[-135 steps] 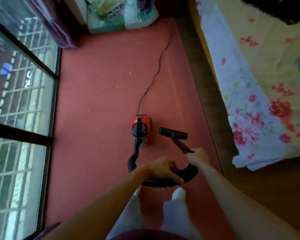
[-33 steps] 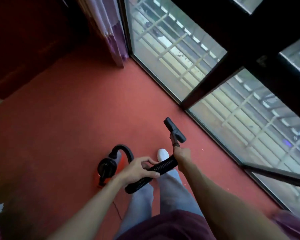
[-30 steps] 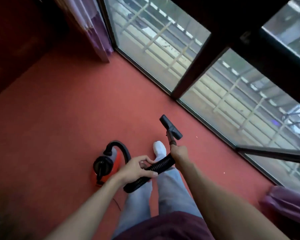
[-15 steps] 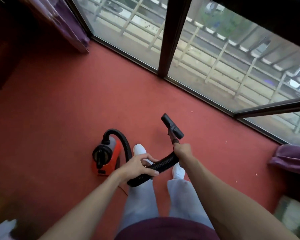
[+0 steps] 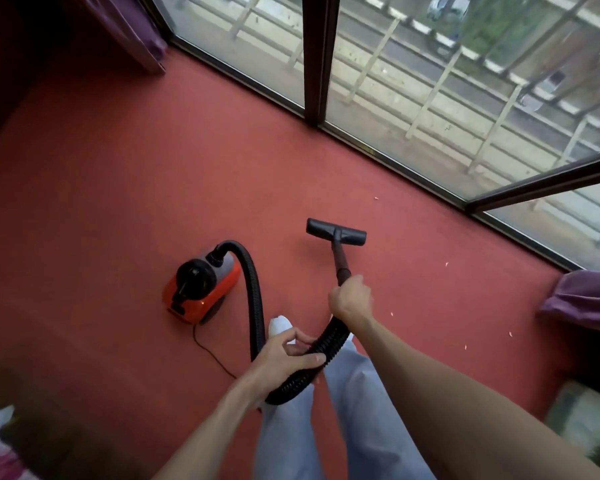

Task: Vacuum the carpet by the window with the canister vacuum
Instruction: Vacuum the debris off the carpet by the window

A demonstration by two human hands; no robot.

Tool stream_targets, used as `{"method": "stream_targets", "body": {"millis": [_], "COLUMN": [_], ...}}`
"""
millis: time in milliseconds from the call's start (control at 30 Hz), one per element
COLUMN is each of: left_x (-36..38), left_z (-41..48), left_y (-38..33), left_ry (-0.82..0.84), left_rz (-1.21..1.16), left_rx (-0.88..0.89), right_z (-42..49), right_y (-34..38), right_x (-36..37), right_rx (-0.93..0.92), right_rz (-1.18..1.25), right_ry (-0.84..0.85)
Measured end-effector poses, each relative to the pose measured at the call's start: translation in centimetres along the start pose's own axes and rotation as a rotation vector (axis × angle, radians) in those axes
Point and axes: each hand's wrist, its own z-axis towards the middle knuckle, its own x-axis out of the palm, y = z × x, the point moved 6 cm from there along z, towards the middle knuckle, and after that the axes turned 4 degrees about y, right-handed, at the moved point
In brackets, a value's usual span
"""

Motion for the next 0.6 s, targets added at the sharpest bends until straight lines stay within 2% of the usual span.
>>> {"method": "stream_targets", "body": {"millis": [400,600], "left_x": [-1.9,-2.3], "left_z": [1.7,4.2], "left_y": [10.3,11.5], "left_ry": [-0.002,-0.003], "left_rz": [0.019,-0.025], "left_rx": [-0.076,-0.065], "right_z": [0.7,3.7], "right_y": [-6.3,-6.9], "right_x": [9.3,10.8], "right_rx": [-0.080,-0.044], "right_rz": [-0.014,-0.073], "right_ry": [-0.013,-0.060]}}
